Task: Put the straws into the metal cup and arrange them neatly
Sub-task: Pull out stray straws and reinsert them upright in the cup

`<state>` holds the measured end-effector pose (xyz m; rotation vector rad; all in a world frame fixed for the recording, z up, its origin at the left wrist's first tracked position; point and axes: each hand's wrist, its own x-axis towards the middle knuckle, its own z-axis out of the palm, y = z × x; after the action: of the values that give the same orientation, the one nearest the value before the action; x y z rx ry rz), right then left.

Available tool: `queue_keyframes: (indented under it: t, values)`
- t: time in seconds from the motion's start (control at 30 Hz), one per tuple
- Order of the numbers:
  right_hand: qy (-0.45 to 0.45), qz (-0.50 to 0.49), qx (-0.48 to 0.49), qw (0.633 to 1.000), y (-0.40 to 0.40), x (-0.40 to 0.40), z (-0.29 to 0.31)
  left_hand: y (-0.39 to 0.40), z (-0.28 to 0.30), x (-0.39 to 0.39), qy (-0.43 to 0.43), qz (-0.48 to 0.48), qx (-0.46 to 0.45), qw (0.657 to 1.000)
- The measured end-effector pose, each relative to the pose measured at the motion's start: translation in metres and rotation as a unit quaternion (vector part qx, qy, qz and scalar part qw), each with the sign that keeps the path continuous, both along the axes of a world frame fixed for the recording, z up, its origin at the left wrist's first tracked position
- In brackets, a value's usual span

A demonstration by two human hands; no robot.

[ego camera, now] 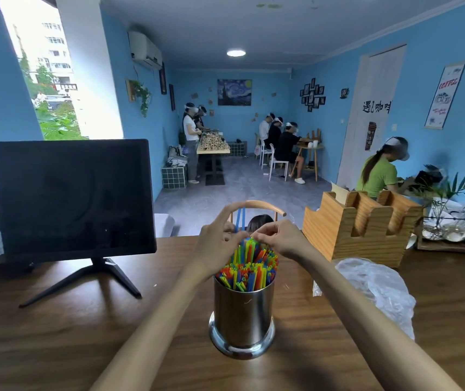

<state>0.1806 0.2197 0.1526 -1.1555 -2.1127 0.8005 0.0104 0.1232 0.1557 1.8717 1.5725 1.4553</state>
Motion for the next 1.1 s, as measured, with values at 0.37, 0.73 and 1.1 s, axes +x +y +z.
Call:
queue_keyframes:
  t: [0.37,0.73,1.1]
  values:
    - [0.033,-0.002,0.088,0.996,-0.005,-0.004,0.016,0.003,-0.022,-0.015,0.122,0.084,0.001,0.989]
    - [0.332,0.027,0.15,0.931,-0.038,-0.003,0.085,0.008,-0.002,-0.01,0.012,0.032,-0.061,0.998]
    - [0.515,0.022,-0.109,0.85,-0.03,0.016,0.067,-0.012,0.029,-0.042,-0.341,-0.022,-0.01,0.94]
